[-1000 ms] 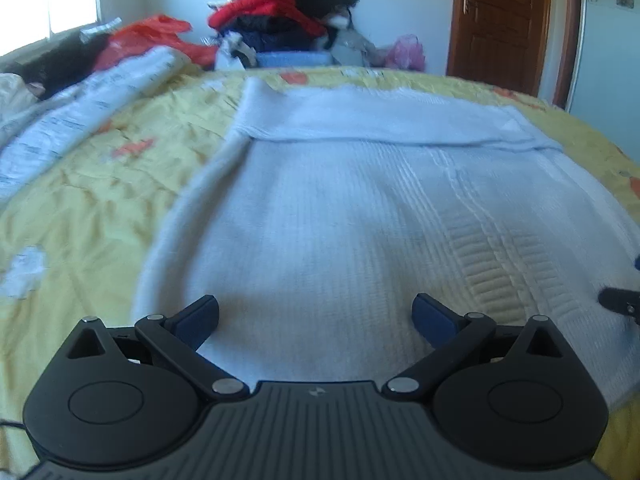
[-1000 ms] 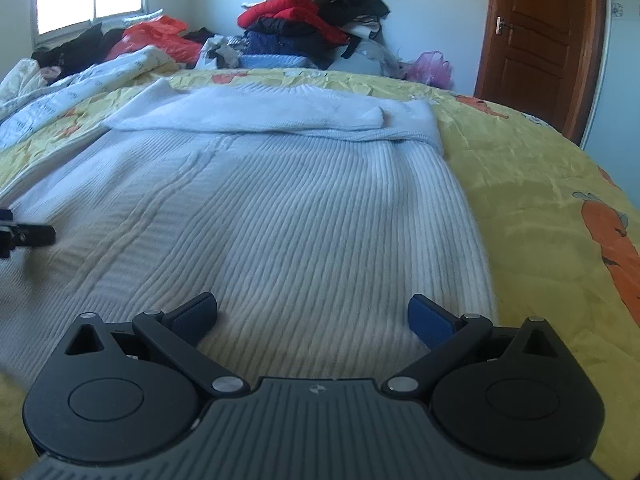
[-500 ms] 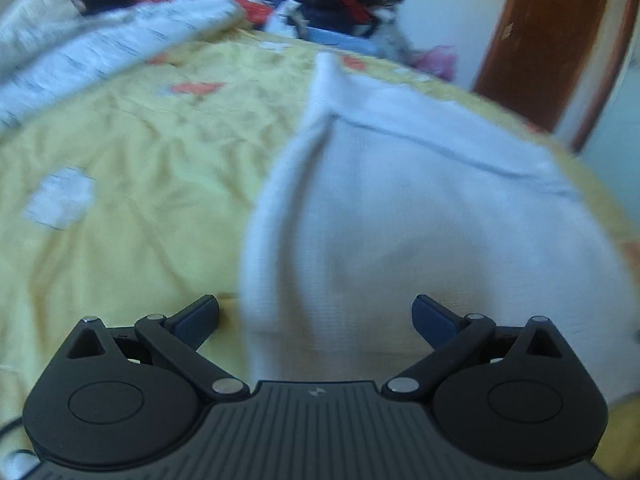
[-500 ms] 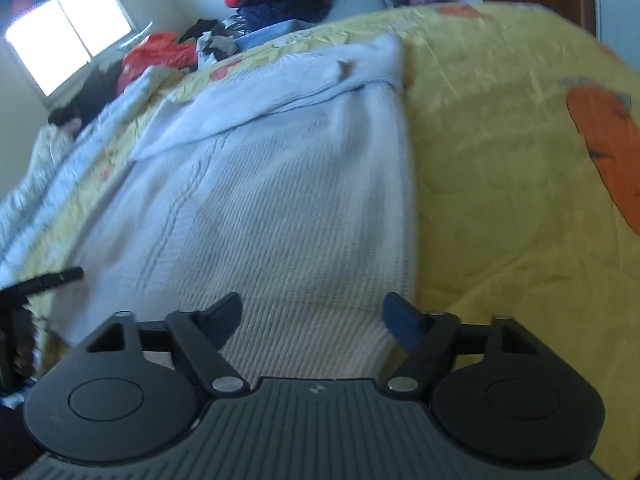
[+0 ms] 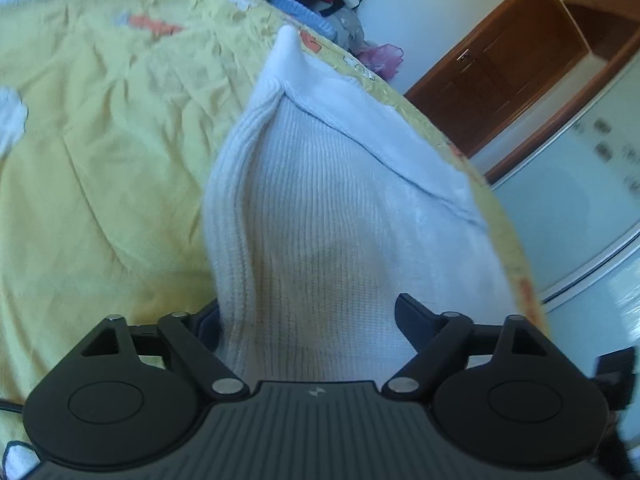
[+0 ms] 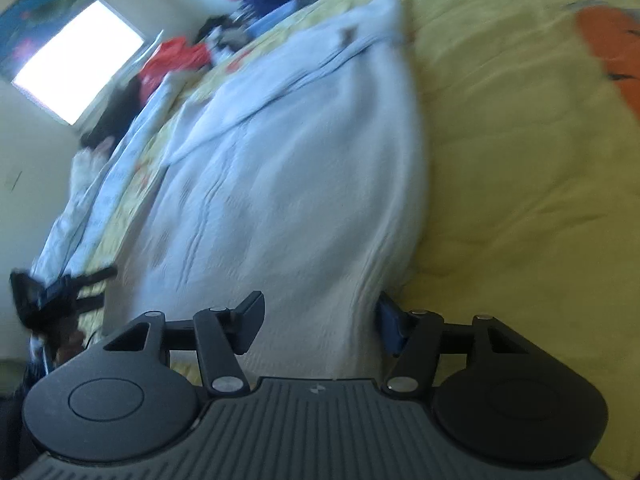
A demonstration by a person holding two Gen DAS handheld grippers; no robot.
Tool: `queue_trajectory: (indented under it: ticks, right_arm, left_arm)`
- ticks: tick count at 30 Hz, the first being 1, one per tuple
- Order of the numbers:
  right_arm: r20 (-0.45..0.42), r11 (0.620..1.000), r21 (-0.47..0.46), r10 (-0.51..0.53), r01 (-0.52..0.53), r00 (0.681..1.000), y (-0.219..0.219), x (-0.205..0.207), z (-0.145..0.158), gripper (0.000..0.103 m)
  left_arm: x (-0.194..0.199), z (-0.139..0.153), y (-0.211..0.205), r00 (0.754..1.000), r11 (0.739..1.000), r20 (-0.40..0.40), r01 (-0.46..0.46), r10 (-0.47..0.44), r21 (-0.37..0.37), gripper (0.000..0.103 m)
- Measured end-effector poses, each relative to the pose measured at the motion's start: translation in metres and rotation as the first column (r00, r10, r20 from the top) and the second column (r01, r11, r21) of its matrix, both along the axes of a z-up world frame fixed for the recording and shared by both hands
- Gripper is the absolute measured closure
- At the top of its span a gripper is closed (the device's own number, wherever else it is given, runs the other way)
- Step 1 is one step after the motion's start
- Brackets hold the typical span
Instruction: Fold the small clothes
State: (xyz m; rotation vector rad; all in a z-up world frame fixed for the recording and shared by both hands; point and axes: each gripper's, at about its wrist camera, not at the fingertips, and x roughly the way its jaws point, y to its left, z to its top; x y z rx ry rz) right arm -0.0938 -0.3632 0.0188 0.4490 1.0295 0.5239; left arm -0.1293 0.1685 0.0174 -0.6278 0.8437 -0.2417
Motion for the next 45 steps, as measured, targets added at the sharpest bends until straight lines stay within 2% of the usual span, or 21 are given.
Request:
queue_trajectory:
  ticks: [2, 3, 4, 6, 8, 10, 11, 14, 18, 20, 21, 22, 25, 28, 34, 36, 40, 42, 45]
  right_arm:
    - [-0.005, 1.0, 0.021, -0.008, 0.008, 1.0, -0.001, 0.003, 0.001, 0.043]
    - [-0.019, 0.999, 0.045, -0.023, 0.024, 1.0, -0.005, 0.004, 0.0, 0.044]
    - [-0.028, 0.998, 0.06, -0.034, 0.036, 0.999, -0.008, 0.005, 0.0, 0.044]
    - [-0.038, 0.996, 0.078, -0.047, 0.05, 0.998, -0.012, 0.007, -0.001, 0.047]
    - [-0.04, 0.995, 0.084, -0.054, 0.057, 0.998, -0.011, 0.008, -0.002, 0.049]
    - [-0.037, 0.995, 0.082, -0.048, 0.05, 0.998, -0.009, 0.007, -0.002, 0.075]
    - [-0.039, 0.997, 0.067, -0.042, 0.045, 0.998, -0.008, 0.007, -0.003, 0.079]
    - [-0.05, 0.998, 0.043, -0.038, 0.04, 0.998, -0.008, 0.006, -0.006, 0.081]
    - [-0.08, 0.994, 0.08, -0.062, 0.068, 0.995, -0.01, 0.01, -0.012, 0.078]
    - [-0.077, 0.996, 0.075, -0.052, 0.058, 0.996, -0.006, 0.012, -0.012, 0.078]
    - [-0.074, 0.996, 0.068, -0.045, 0.05, 0.996, -0.005, 0.012, -0.011, 0.082]
    - [-0.073, 0.997, 0.062, -0.039, 0.043, 0.997, -0.005, 0.012, -0.01, 0.085]
    - [-0.063, 0.997, 0.065, -0.039, 0.043, 0.997, -0.01, 0.009, -0.009, 0.087]
    - [-0.036, 0.991, 0.122, -0.055, 0.059, 0.998, -0.017, 0.005, -0.001, 0.088]
    - [0.033, 0.96, 0.267, -0.092, 0.08, 0.995, -0.032, 0.005, 0.026, 0.088]
    - [0.043, 0.957, 0.281, -0.088, 0.072, 0.995, -0.035, 0.011, 0.028, 0.088]
    - [0.005, 0.958, 0.277, -0.075, 0.07, 0.997, -0.035, 0.025, 0.019, 0.088]
    - [-0.005, 0.953, 0.292, -0.077, 0.075, 0.997, -0.031, 0.03, 0.017, 0.088]
    - [0.037, 0.944, 0.323, -0.081, 0.065, 0.996, -0.03, 0.047, 0.027, 0.088]
  left_arm:
    - [-0.001, -0.003, 0.011, 1.0, 0.998, -0.027, 0.013, -0.015, -0.062, 0.03]
    - [-0.002, -0.004, 0.014, 0.999, 0.997, -0.04, 0.019, -0.022, -0.07, 0.04]
    - [-0.002, -0.005, 0.016, 0.998, 0.998, -0.053, 0.028, -0.031, -0.061, 0.049]
    - [-0.002, -0.002, 0.016, 0.995, 0.998, -0.076, 0.056, -0.058, -0.03, 0.055]
    - [-0.002, 0.001, 0.013, 0.991, 0.995, -0.088, 0.096, -0.097, -0.008, 0.055]
    - [0.0, 0.003, 0.008, 0.984, 0.988, -0.1, 0.15, -0.147, 0.021, 0.055]
    - [-0.001, 0.004, 0.005, 0.98, 0.984, -0.104, 0.176, -0.171, 0.036, 0.055]
    - [-0.003, 0.006, 0.0, 0.973, 0.975, -0.108, 0.21, -0.202, 0.07, 0.057]
    - [0.001, 0.003, -0.002, 0.976, 0.978, -0.102, 0.199, -0.192, 0.057, 0.059]
    - [0.0, 0.003, -0.005, 0.976, 0.975, -0.108, 0.2, -0.19, 0.095, 0.073]
    - [-0.004, 0.004, -0.006, 0.975, 0.971, -0.113, 0.204, -0.19, 0.125, 0.085]
    - [-0.004, 0.003, -0.007, 0.973, 0.966, -0.119, 0.215, -0.199, 0.141, 0.089]
    - [-0.007, 0.006, -0.006, 0.972, 0.962, -0.114, 0.221, -0.205, 0.159, 0.089]
    - [-0.005, 0.01, -0.006, 0.972, 0.961, -0.096, 0.228, -0.214, 0.159, 0.09]
    - [-0.002, 0.032, 0.009, 0.976, 0.975, 0.033, 0.215, -0.217, 0.064, 0.093]
    - [0.003, 0.029, 0.011, 0.977, 0.976, 0.033, 0.21, -0.212, 0.054, 0.093]
    - [0.012, 0.024, 0.006, 0.977, 0.976, 0.013, 0.21, -0.211, 0.05, 0.093]
    - [0.021, 0.03, 0.0, 0.976, 0.976, 0.035, 0.213, -0.215, 0.051, 0.093]
    - [0.047, 0.047, 0.001, 0.973, 0.976, 0.09, 0.21, -0.214, 0.053, 0.093]
